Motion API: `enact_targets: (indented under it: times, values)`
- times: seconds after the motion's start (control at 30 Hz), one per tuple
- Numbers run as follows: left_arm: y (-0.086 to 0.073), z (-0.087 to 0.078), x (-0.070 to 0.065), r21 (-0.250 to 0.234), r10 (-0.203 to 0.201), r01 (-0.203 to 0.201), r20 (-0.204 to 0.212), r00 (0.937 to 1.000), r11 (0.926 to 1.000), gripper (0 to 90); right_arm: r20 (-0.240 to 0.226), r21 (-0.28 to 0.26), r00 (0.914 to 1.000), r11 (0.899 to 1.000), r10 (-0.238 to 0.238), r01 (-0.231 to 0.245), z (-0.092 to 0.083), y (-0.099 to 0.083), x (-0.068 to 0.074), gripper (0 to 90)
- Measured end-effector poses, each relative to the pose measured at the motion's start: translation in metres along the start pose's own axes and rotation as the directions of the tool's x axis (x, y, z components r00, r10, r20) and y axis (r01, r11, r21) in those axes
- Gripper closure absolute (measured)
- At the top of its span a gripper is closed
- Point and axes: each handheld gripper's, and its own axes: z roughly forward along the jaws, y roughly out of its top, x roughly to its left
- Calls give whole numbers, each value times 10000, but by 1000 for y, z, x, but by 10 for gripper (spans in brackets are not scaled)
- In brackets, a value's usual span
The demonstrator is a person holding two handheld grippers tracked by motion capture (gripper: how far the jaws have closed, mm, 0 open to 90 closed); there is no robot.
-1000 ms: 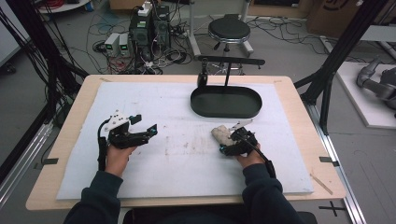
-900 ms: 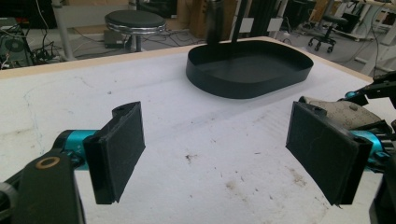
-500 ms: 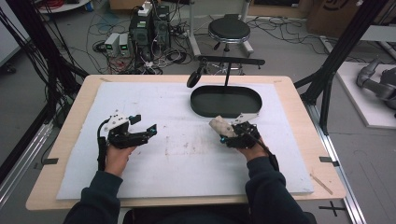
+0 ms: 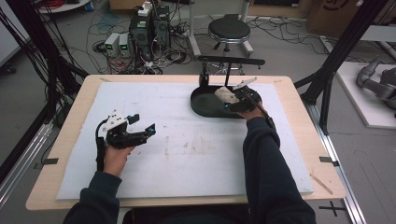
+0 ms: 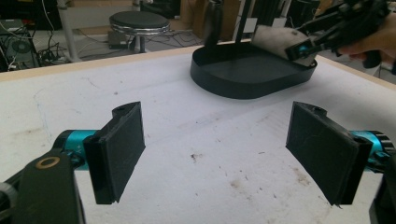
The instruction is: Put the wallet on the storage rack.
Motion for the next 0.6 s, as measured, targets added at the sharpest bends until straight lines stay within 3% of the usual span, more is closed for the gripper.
enact_targets:
  times: [0.07, 0.2, 0.27, 0.43, 0.6]
  values:
    - [-1, 0, 0, -2, -57, 57, 7, 10000, 10000, 191, 124, 173, 9998, 9998, -139, 136, 4, 1, -2, 380]
    - [-2, -2, 4, -23, -125, 125, -36, 9999, 9999, 191, 565, 328, 9968, 9978, 565, -584, 18, -1, -14, 338]
    - [-2, -3, 5, -83, -164, 164, -40, 9999, 9998, 191, 692, 294, 9953, 9971, 677, -699, 19, -2, -15, 302]
    - [-1, -4, 5, -44, -217, 216, -30, 9998, 9998, 191, 536, -556, 9939, 9940, 967, -937, -7, -3, -18, 282]
    - [1, -5, 5, -136, -9, 8, -40, 10000, 9999, 190, 215, -836, 9936, 9906, 1108, -1087, -31, -13, -18, 278]
